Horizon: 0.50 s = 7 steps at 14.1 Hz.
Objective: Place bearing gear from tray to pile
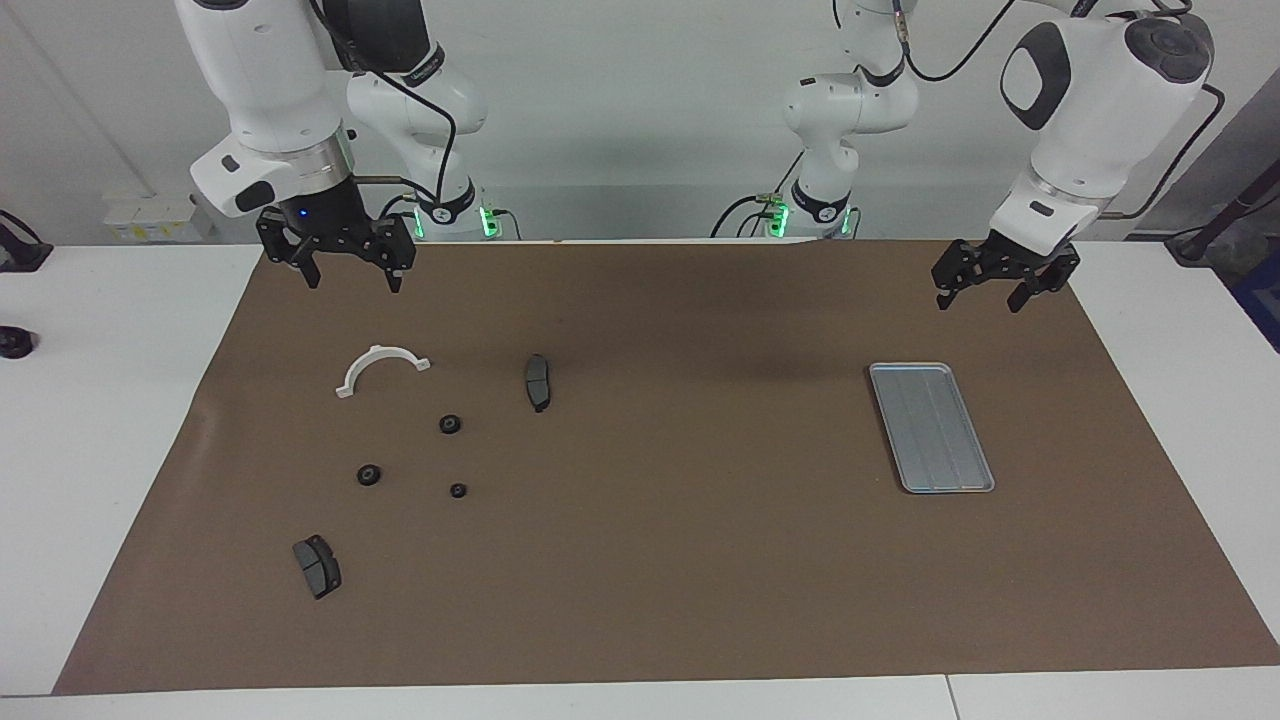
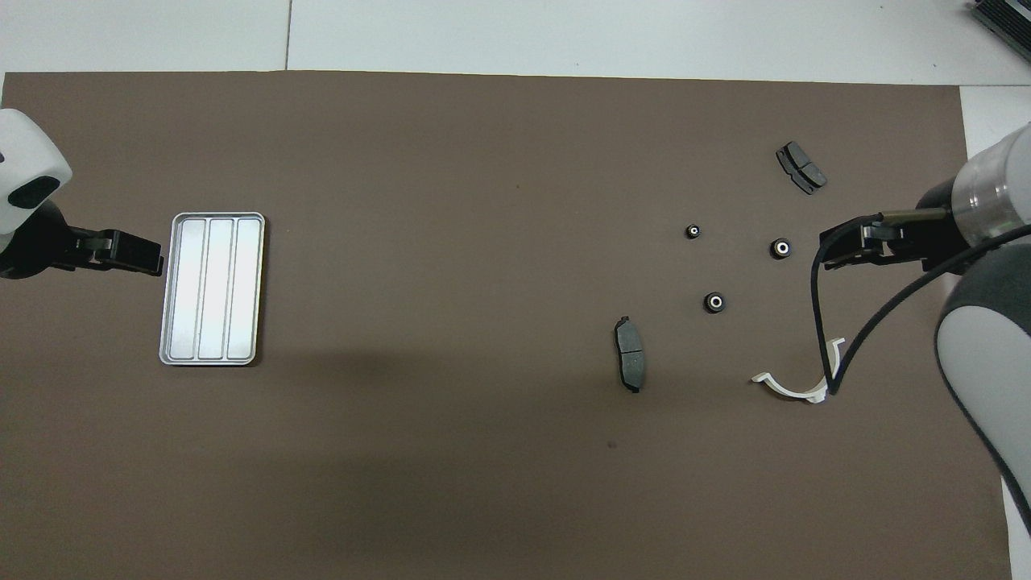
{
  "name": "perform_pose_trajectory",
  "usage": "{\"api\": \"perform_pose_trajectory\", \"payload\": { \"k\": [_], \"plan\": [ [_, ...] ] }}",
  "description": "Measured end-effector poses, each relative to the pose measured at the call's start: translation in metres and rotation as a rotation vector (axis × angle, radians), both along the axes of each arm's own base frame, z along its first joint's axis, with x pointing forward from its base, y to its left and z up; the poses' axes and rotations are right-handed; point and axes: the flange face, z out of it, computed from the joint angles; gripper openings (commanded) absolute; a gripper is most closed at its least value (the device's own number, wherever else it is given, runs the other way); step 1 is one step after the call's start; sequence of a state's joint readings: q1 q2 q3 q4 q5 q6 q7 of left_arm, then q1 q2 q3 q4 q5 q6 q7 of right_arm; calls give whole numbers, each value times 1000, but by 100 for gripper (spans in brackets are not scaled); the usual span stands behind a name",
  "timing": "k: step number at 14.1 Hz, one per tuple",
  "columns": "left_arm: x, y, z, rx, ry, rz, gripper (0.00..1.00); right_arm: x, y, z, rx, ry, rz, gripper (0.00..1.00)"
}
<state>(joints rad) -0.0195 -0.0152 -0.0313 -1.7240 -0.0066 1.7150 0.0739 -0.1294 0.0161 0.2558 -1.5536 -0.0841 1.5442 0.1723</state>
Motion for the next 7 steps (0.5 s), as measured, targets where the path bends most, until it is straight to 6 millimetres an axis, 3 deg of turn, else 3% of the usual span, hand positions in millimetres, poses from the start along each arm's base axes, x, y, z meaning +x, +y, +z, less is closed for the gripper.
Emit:
{"api": "perform_pose_trajectory", "payload": {
  "k": [7],
  "plan": [
    [0,0,0,0,0,0,100,-8,-14,7,27,1,-25,100]
  ]
}}
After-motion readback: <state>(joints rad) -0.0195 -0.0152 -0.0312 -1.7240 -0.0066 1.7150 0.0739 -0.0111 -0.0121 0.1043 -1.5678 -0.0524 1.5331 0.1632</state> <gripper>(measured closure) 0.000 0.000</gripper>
